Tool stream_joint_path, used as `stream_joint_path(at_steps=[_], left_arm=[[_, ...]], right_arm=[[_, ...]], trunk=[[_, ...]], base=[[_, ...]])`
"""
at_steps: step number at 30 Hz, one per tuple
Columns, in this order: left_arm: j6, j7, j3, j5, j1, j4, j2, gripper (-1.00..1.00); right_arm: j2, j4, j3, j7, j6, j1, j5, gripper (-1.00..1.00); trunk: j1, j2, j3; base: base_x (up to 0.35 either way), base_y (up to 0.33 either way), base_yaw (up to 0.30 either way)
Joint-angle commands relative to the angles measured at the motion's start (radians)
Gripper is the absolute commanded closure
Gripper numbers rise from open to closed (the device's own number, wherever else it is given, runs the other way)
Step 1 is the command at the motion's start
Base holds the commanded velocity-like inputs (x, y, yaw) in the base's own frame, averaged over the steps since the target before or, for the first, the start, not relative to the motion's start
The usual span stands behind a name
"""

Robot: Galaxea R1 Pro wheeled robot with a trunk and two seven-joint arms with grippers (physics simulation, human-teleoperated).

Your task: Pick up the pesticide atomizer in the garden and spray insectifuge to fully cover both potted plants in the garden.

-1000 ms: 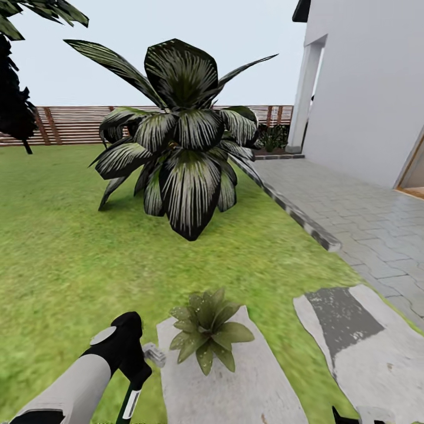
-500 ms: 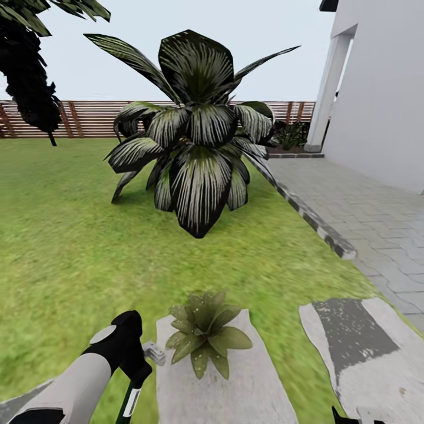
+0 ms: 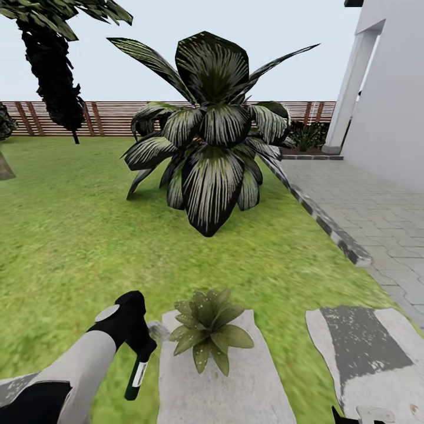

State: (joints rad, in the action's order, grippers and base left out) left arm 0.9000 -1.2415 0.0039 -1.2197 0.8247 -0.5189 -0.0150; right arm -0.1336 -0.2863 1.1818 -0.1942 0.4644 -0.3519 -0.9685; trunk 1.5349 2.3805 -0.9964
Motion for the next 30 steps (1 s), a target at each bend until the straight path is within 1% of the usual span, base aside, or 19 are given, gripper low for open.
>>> stream_joint_path(at_steps=[1,2,4,5,6,7,8,10,15,18,20,24,30], left_arm=[[0.008,-0.042,-0.006,-0.01,0.027,0.002,-0.005,1.0],[0.008,-0.065,-0.018,-0.01,0.037,0.003,-0.007,1.0],[0.008,-0.134,-0.082,-0.026,0.053,0.003,-0.01,1.0],[0.009,-0.18,-0.131,-0.046,0.056,0.004,-0.009,1.0],[0.009,-0.229,-0.171,-0.068,0.058,0.004,-0.005,1.0],[0.01,-0.273,-0.194,-0.088,0.059,0.004,-0.002,1.0],[0.01,-0.295,-0.202,-0.099,0.059,0.003,0.0,1.0],[0.011,-0.321,-0.213,-0.115,0.054,0.003,0.007,1.0],[0.01,-0.323,-0.215,-0.121,0.046,0.003,0.014,1.0],[0.01,-0.266,-0.213,-0.121,0.044,0.004,0.016,1.0],[0.014,-0.249,-0.212,-0.121,0.043,0.004,0.016,1.0],[0.028,-0.235,-0.213,-0.121,0.041,0.004,0.017,1.0],[0.03,-0.231,-0.212,-0.121,0.04,0.002,0.017,1.0]], right_arm=[[0.0,-0.001,0.009,-0.008,0.004,-0.001,-0.003,-1.0],[0.0,-0.001,0.009,-0.008,0.004,-0.001,-0.003,-1.0],[0.0,-0.001,0.009,-0.008,0.004,-0.001,-0.003,-1.0],[0.0,-0.001,0.009,-0.008,0.004,-0.001,-0.003,-1.0],[0.0,-0.002,0.009,-0.008,0.004,-0.001,-0.003,-1.0],[0.0,-0.002,0.009,-0.008,0.004,-0.001,-0.003,-1.0],[0.0,-0.002,0.009,-0.008,0.004,-0.001,-0.003,-1.0],[0.0,-0.002,0.009,-0.008,0.004,-0.001,-0.003,-1.0],[0.0,-0.002,0.009,-0.008,0.004,-0.001,-0.003,-1.0],[0.0,-0.002,0.009,-0.008,0.004,-0.001,-0.003,-1.0],[0.0,-0.002,0.009,-0.008,0.004,-0.001,-0.003,-1.0],[0.0,-0.002,0.009,-0.008,0.004,-0.001,-0.003,-1.0],[0.0,-0.002,0.009,-0.008,0.004,-0.001,-0.003,-1.0]], trunk=[[0.0,0.0,-0.001],[0.0,0.0,-0.001],[0.0,0.0,-0.001],[0.0,0.0,-0.001],[0.0,0.0,-0.001],[0.0,0.0,-0.001],[0.0,0.0,-0.001],[0.0,0.0,-0.001],[0.0,0.0,-0.001],[0.0,0.0,-0.001],[0.0,0.0,-0.001],[0.0,0.0,-0.001],[0.0,0.0,-0.001]], base=[[0.002,-0.002,0.002],[0.001,-0.001,0.002],[0.0,0.0,0.0],[0.0,0.0,0.0],[0.0,0.0,0.0],[0.0,0.0,0.0],[0.0,0.0,0.0],[0.0,0.0,0.0],[0.0,0.0,0.0],[0.014,-0.084,0.0],[0.058,-0.216,0.0],[0.073,-0.256,0.114],[0.014,-0.241,0.262]])
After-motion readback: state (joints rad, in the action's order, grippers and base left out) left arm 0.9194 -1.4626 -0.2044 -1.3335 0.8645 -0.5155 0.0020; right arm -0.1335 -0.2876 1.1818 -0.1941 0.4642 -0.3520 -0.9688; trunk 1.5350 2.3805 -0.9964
